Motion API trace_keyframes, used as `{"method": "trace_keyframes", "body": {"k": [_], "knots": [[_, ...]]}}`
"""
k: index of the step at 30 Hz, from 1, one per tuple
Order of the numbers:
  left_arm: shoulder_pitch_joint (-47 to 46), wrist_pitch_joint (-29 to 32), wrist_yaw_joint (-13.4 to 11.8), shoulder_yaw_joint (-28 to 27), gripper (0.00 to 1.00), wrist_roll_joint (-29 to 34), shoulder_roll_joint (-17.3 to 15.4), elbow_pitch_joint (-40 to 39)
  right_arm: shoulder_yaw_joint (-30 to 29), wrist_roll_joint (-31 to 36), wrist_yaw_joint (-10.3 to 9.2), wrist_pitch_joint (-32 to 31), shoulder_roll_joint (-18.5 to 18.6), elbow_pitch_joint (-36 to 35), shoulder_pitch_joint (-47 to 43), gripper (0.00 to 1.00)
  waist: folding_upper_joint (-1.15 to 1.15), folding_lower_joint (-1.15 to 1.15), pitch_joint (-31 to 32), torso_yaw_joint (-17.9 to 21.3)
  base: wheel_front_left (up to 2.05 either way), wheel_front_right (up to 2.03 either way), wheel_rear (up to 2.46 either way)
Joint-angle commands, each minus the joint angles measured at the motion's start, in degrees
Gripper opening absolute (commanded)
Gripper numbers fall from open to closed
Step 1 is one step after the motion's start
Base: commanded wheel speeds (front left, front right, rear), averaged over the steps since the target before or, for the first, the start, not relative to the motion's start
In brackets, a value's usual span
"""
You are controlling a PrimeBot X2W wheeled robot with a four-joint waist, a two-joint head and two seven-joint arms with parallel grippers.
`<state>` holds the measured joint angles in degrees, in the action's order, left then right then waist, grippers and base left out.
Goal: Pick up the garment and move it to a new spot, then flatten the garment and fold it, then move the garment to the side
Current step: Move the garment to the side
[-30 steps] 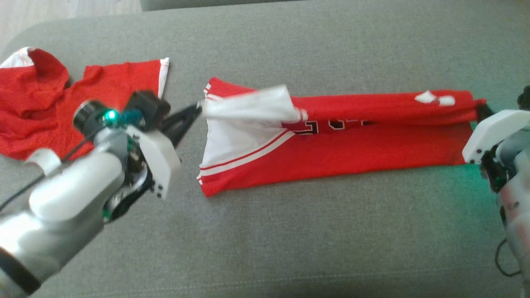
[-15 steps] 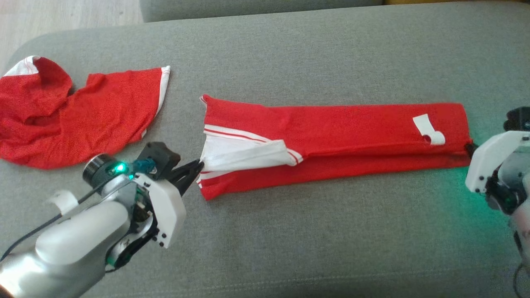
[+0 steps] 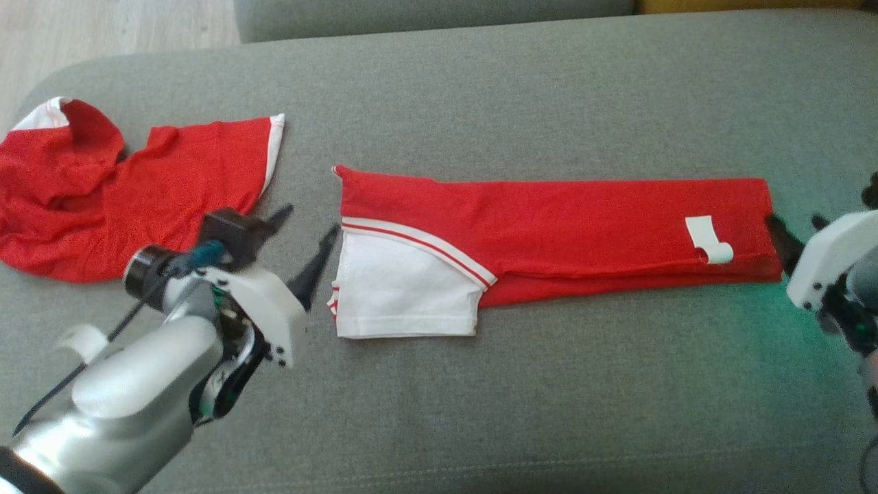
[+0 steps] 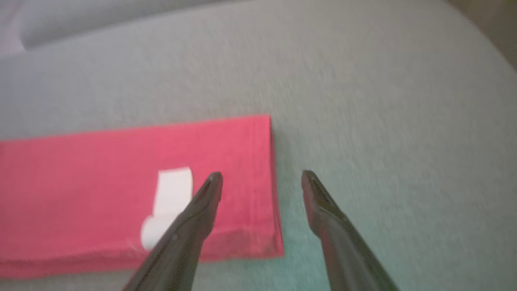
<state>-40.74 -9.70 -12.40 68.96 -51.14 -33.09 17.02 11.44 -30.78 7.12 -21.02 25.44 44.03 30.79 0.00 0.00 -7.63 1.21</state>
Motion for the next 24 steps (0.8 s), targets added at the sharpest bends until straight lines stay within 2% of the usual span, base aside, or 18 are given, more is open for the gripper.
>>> {"method": "trace_keyframes", "body": {"k": [1,6,11,12,13,17,24], "knots": [[-1.32,-1.80,-1.02,-4.21,1.00,-0.83,-1.14,-0.37,-0.24,-0.78,0.36,2.53,-0.10,-3.72,-0.37,1.00,0.00,0.00,0.42,-0.04,0.00,0.00,0.00],[0.79,-5.08,-4.66,-13.02,1.00,-3.05,0.85,-0.54,-1.17,-0.96,0.36,12.95,-2.66,-12.66,-2.77,1.00,0.00,0.00,1.42,-0.21,0.00,0.00,0.00],[6.05,-5.27,-7.15,-26.54,1.00,5.97,4.19,-6.92,-2.39,3.76,0.36,24.24,-4.47,-18.87,-6.59,1.00,0.00,0.00,2.21,-0.74,0.00,0.00,0.00],[6.05,-5.27,-7.15,-26.54,1.00,5.97,4.19,-6.92,-2.39,3.76,0.36,24.24,-4.47,-18.87,-6.59,1.00,0.00,0.00,2.21,-0.74,0.00,0.00,0.00],[7.99,-5.28,-7.34,-28.97,1.00,7.80,5.18,-7.97,-2.62,4.83,0.36,26.08,-5.01,-19.71,-7.41,1.00,0.00,0.00,2.33,-0.77,0.00,0.00,0.00],[15.52,-5.29,-6.22,-36.02,1.00,14.06,9.35,-9.91,-3.97,8.91,0.36,31.85,-7.60,-21.74,-10.56,1.00,0.00,0.00,2.99,-1.01,0.00,0.00,0.00],[25.21,-5.29,-0.37,-44.44,1.00,22.19,17.40,-9.93,-8.31,15.07,0.36,35.09,-13.31,-23.46,-16.12,1.00,0.00,0.00,3.72,-1.59,0.00,0.00,0.00]]}}
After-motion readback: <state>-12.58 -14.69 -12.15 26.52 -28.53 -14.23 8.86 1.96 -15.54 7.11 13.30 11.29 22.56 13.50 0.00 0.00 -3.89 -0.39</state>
